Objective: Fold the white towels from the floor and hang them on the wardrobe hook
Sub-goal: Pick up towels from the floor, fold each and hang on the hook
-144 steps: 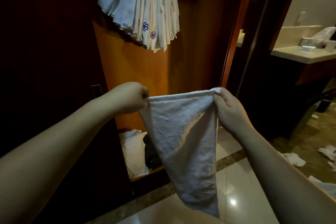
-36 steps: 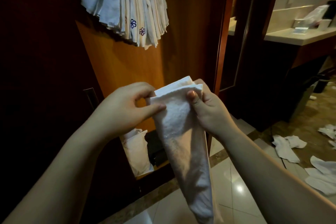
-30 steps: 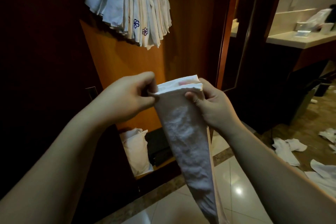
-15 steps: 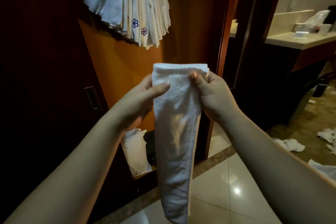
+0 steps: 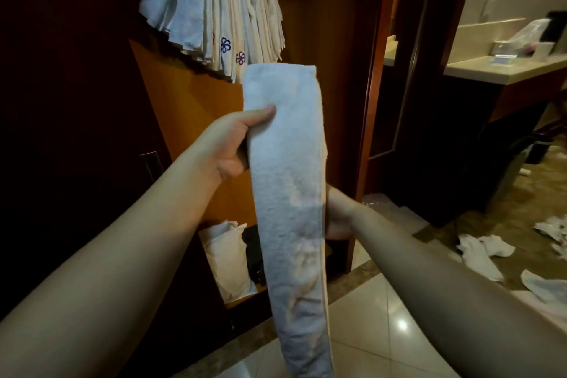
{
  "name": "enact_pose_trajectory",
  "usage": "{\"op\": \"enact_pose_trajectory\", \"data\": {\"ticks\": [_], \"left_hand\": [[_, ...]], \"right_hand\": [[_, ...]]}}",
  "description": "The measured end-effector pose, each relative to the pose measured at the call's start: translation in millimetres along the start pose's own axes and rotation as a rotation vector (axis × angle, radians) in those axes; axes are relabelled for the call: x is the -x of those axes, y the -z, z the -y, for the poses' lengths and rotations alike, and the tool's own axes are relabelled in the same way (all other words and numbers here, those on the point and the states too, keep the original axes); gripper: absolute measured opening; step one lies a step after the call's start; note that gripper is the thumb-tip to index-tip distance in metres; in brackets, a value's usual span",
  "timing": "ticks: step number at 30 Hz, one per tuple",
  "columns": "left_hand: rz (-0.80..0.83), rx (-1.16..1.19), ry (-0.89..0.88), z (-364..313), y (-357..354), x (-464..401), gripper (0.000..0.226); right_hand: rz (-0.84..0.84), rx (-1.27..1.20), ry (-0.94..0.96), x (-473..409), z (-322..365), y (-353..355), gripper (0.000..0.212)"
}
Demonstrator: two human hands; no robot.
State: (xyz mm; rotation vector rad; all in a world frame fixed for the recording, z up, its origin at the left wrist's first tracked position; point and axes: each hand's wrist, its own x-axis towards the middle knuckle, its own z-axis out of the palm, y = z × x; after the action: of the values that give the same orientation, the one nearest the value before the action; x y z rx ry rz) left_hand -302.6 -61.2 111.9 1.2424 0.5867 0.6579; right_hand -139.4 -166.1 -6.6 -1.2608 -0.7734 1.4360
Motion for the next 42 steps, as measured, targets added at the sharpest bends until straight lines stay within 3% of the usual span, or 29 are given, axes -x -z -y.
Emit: {"op": "enact_pose_trajectory", "data": {"ticks": [7, 11, 13, 17, 21, 28, 34, 42], "left_hand": [[-0.211, -0.021, -0.022, -25.8, 7.5, -30.1, 0.04], [-0.289, -0.015, 0.001, -30.7, 12.4, -45.4, 0.039], [-0.307, -0.006, 0.028, -29.3, 15.7, -51.0, 0.034], [-0.341, 0.012, 0.075, -27.1, 21.2, -60.7, 0.029], [-0.372, -0.003, 0.1, -28.2, 23.2, -64.7, 0.041], [-0.44, -0.063, 0.141, -18.6, 31.2, -70.1, 0.049], [-0.47, -0.057, 0.151, -5.4, 44.1, -76.3, 0.055], [-0.495, 0.007, 0.188, 5.0, 55.1, -74.9, 0.035]], "right_hand": [[0.229, -0.14, -0.092, 3.2, -23.6, 14.5, 0.093], [0.309, -0.106, 0.011, 12.2, -20.2, 16.9, 0.092], [0.346, -0.012, -0.008, 16.6, -18.3, 20.6, 0.092], [0.337, 0.198, -0.042, 19.4, -13.9, 26.7, 0.072], [0.312, 0.264, -0.123, 20.1, -12.3, 22.2, 0.066], [0.396, 0.197, -0.134, 35.3, 2.1, 13.3, 0.076], [0.467, 0.186, -0.012, 44.2, 17.3, -0.6, 0.055], [0.475, 0.224, -0.088, 43.2, 11.5, -6.7, 0.066]]}}
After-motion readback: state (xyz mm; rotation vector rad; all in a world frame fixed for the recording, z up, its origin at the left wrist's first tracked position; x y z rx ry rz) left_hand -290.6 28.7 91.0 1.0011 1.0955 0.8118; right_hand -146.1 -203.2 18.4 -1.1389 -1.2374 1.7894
